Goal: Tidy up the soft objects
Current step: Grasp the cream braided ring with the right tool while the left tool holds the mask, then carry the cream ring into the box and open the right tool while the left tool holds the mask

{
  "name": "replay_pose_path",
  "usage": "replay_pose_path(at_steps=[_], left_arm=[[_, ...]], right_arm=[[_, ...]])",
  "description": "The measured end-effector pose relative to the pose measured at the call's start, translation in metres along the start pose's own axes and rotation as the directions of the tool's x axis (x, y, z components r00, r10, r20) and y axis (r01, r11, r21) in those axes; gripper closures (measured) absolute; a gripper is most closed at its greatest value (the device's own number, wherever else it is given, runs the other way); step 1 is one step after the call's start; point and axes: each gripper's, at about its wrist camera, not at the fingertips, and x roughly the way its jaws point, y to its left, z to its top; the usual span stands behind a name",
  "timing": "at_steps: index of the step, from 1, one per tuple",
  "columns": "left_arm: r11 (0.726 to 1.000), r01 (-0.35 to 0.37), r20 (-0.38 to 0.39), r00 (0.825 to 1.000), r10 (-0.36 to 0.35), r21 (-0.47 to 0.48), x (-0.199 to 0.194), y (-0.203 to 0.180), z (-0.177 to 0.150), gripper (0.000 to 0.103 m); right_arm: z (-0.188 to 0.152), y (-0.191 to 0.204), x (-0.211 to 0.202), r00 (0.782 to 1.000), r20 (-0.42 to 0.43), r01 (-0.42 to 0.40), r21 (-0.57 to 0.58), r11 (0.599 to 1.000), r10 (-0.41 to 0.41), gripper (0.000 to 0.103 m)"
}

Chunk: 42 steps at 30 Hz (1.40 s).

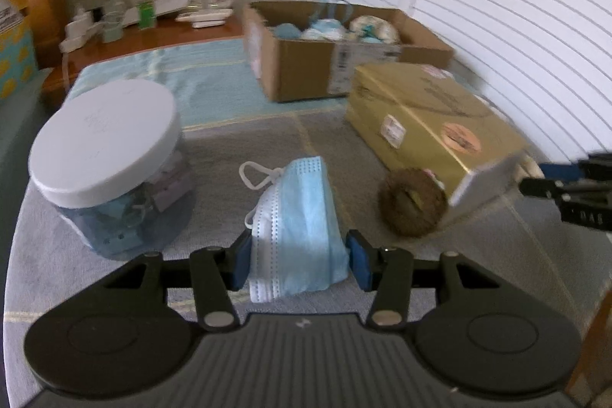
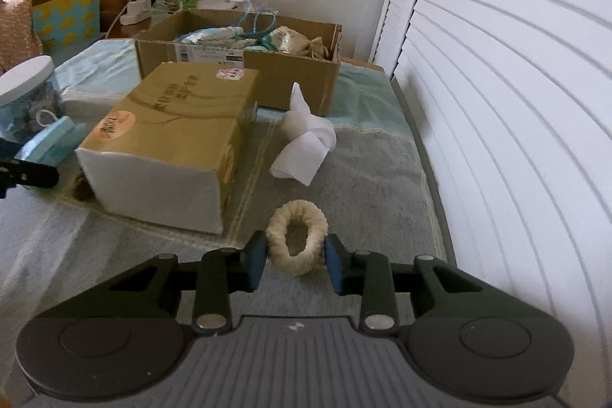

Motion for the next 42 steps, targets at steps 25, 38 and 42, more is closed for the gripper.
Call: replay_pose_path(at_steps=[25,38,42], left_arm=[[0.991,-0.036,-0.039,0.999,0.031,-0.126,0.002,0.007,0.008,0.053],[1.0,0.001,-0.064,0.998,-0.001,0.003,-0.006,0.004,0.015,0.069],[0.999,0.023,-0.066,0.998,-0.021,0.031,-0.012,0.002,0.018,0.069]], right_arm=[[0.001,-0.001,0.011,0.999,-0.034,-0.004,0.039,0.999,0.005,0.059],[0.002,-0.002,-0.002,1.0,-0.02,-0.013,0.047,0.999,0.014,0.064],[0.004,-0.004,-0.01,1.0,-0.01,-0.01,0.044,0.999,0.01,0.064]])
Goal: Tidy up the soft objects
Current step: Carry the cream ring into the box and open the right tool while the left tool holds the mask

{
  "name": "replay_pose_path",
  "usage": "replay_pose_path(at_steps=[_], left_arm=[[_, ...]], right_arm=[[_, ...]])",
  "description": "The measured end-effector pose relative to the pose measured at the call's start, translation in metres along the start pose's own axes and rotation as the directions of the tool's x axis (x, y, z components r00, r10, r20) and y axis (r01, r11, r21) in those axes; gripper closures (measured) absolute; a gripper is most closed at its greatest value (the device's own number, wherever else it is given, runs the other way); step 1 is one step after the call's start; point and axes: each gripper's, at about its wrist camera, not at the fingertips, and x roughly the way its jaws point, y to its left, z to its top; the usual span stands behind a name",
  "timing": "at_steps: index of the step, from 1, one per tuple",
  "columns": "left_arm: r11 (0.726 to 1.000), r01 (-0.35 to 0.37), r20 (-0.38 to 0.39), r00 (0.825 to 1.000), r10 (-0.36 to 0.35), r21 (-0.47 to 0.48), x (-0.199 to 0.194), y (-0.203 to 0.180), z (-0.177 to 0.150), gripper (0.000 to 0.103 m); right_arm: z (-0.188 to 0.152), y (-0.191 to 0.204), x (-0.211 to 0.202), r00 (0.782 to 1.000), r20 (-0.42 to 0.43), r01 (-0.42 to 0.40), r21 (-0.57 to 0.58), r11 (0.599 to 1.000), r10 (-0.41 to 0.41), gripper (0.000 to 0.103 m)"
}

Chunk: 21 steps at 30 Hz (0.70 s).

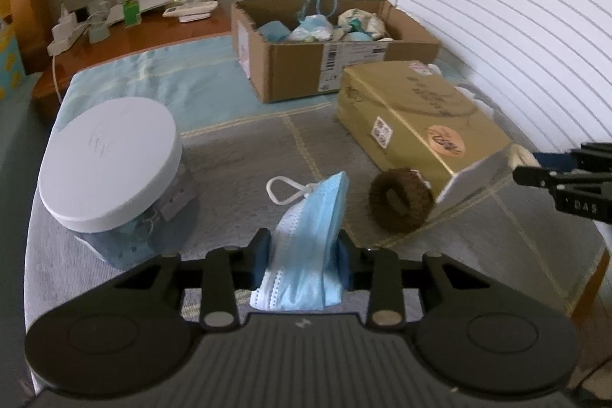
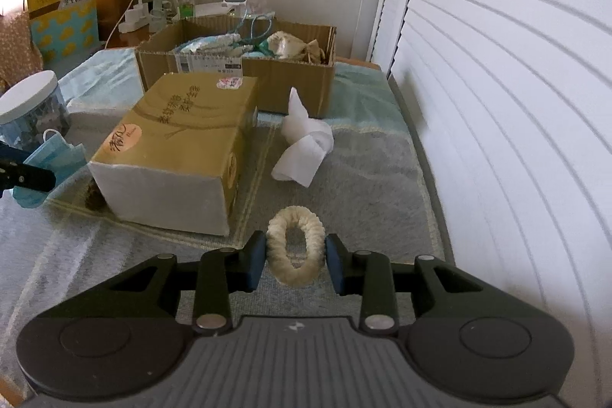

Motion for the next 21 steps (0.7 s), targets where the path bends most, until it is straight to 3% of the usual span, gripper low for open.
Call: replay_pose_path(at_steps=[13,21], left_arm=[[0.998,0.041,0.041,0.998,-0.044,0.054,-0.027,0.003,0.002,0.069],[0.995,0.063,0.077,0.995,-0.07,0.081,-0.038,0.005,0.004,0.069]], right_arm=[[0.025,-0.001,-0.025,0.998,0.061,0.004,-0.016,1.0,-0.003,0.064],[0.067,0.002,-0.017,0.994,0.107,-0.01,-0.049,0.999,0.016,0.064]])
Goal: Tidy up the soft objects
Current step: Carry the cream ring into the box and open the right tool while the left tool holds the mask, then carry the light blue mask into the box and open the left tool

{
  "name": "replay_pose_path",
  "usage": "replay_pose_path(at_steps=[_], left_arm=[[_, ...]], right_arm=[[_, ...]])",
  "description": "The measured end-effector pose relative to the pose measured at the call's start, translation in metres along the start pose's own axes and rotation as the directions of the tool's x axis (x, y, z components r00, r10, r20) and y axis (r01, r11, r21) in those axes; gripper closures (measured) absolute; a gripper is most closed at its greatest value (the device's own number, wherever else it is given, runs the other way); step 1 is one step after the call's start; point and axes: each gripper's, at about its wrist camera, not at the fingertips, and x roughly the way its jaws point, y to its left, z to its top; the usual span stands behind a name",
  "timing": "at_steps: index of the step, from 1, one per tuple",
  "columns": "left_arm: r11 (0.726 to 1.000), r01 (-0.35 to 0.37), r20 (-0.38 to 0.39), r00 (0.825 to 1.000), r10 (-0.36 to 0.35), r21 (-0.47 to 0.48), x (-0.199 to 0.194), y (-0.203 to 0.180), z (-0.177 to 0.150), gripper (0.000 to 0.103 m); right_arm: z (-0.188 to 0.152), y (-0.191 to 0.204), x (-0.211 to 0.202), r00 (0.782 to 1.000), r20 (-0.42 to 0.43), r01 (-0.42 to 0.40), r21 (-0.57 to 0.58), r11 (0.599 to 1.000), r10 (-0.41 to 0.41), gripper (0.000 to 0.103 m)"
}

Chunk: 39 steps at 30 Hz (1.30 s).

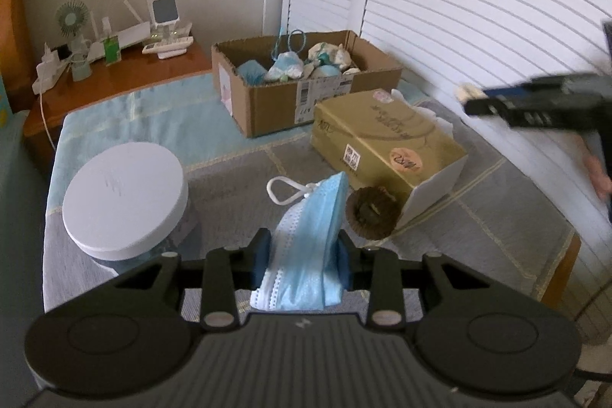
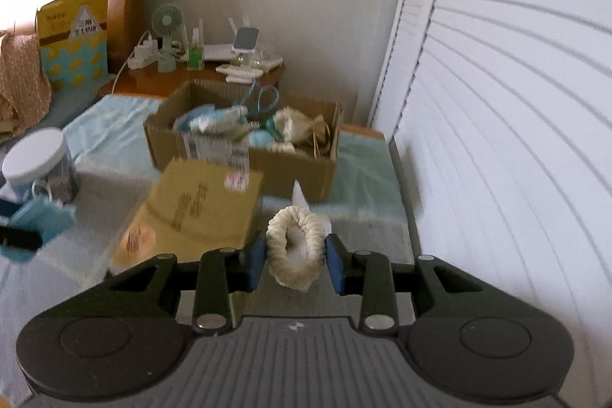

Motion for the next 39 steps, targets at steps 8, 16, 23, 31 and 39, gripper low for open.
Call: replay_pose_path(at_steps=[8,16,23,31,39], left_arm=[[1.0,0.004,0.012,1.0,-0.004,-0.002,-0.003,0.005,0.002,0.069],[1.0,-0.015,0.019,1.0,0.016,-0.022,-0.001,0.012,0.01,0.069],[1.0,-0.014,0.015,1.0,0.015,-0.027,0.005,0.009,0.018,0.069],[1.0,-0.022,0.008,1.0,0.022,-0.017,0.012,0.0,0.034,0.069],[0.999,-0.032,0.012,0.999,0.032,-0.001,0.016,-0.013,0.055,0.069]], right_arm=[[0.052,0.0,0.036,0.999,0.03,-0.018,-0.036,0.999,0.019,0.064],[0.09,-0.004,0.083,0.999,0.034,-0.022,-0.06,0.998,0.024,0.064],[0.095,-0.007,0.114,1.0,0.018,-0.024,-0.048,0.999,0.025,0.038],[0.072,-0.006,0.074,0.998,0.054,-0.015,0.005,1.0,0.015,0.0],[0.036,-0.01,0.029,0.999,0.021,-0.033,0.119,0.992,0.03,0.0]])
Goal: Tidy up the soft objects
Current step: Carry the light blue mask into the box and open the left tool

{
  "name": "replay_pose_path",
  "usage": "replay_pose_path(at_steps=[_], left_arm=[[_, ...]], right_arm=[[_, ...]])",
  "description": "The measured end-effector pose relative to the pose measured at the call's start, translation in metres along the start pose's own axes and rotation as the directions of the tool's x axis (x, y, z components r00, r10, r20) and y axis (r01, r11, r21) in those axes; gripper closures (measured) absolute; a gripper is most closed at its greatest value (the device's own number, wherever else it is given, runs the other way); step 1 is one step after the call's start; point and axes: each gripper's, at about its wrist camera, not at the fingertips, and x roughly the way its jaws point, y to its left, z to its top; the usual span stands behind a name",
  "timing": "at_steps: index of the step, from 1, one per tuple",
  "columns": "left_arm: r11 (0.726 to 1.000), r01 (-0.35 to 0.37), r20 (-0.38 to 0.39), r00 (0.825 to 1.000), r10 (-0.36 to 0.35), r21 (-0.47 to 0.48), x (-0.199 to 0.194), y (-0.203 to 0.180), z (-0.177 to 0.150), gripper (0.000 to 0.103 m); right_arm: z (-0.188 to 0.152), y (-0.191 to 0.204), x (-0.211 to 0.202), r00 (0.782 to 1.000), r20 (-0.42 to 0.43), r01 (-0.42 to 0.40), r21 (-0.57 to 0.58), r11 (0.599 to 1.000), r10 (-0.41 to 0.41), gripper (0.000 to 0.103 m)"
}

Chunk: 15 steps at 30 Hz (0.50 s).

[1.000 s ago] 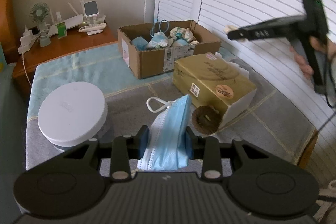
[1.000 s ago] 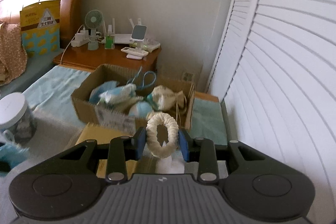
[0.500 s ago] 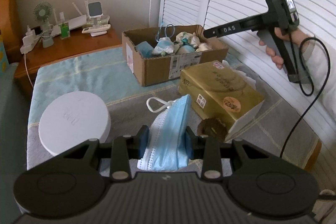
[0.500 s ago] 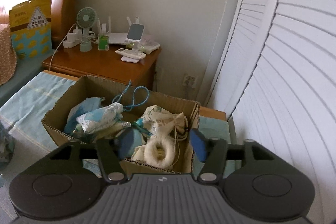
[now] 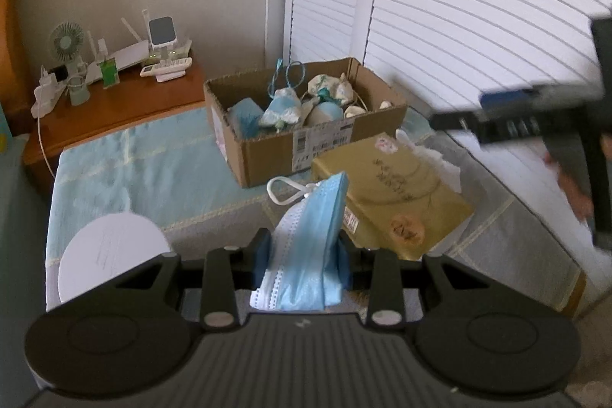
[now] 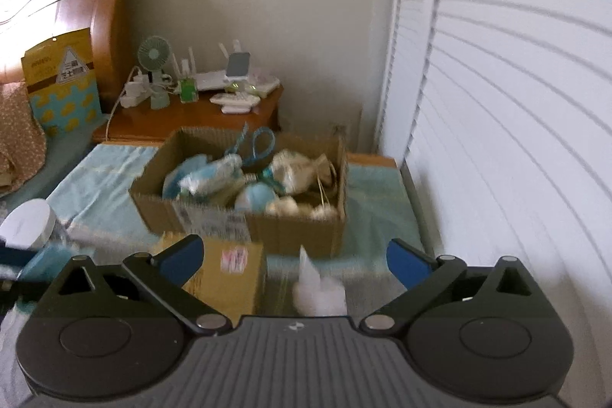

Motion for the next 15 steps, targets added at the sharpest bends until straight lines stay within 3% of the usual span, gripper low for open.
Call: replay_pose_path(at_steps=[6,15], left_arm=[[1.0,-0.022,0.011,1.0,0.022,-0.002,0.006,-0.006,0.021,0.069],[0.998,-0.063,0.041,0.997,0.063,-0.013,0.032,-0.005,0.082,0.069]], right_arm=[[-0.028,-0.003,-0.013,0.998,-0.065,0.026,0.045,0.999,-0.023,0.0],[-0.043,-0.008,-0.033,0.999,-0.033,0.022,0.056,0.998,-0.02,0.0]])
